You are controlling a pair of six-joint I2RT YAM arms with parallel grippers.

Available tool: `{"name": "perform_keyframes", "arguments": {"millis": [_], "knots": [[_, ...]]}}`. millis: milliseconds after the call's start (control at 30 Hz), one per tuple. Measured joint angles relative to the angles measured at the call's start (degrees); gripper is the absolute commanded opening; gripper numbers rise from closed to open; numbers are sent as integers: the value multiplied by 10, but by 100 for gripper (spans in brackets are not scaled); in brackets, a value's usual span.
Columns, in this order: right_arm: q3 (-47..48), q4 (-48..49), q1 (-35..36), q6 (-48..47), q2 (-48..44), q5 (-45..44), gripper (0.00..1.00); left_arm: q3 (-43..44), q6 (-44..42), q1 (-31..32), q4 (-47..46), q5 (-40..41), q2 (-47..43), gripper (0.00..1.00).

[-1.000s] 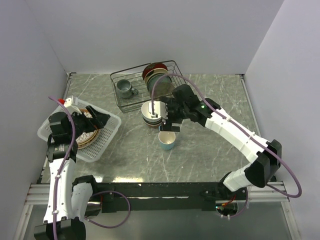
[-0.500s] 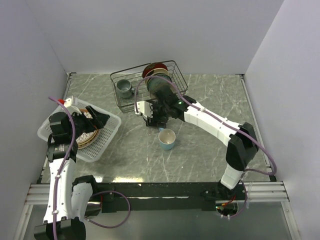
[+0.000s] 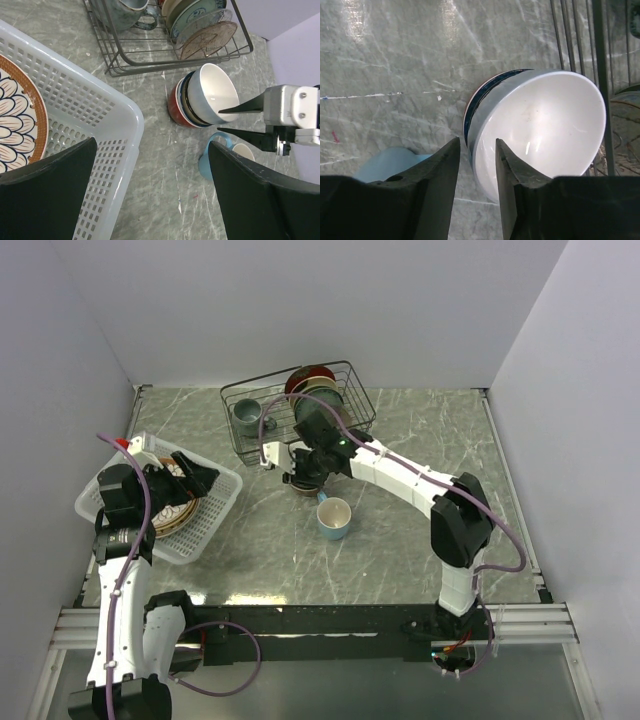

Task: Place the mixed dishes into the plastic bin
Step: Pick up the bowl from the center of the board.

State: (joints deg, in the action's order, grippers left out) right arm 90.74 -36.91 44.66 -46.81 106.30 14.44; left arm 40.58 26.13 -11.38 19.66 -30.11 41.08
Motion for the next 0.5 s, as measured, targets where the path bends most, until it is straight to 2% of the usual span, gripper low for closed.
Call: {"name": "perform_keyframes", "arguments": {"millis": [67, 100, 300, 500], "knots": [[2, -2, 1, 1, 7, 0, 32, 0, 0, 0, 0, 0, 0, 99], [2, -2, 1, 0, 10, 0, 26, 0, 0, 0, 0, 0, 0, 99], [12, -21, 2, -5, 29, -1, 1, 0, 0, 0, 0, 0, 0, 99], [12, -33, 4, -27, 27, -5, 0, 0, 0, 0, 0, 0, 0, 99]]}}
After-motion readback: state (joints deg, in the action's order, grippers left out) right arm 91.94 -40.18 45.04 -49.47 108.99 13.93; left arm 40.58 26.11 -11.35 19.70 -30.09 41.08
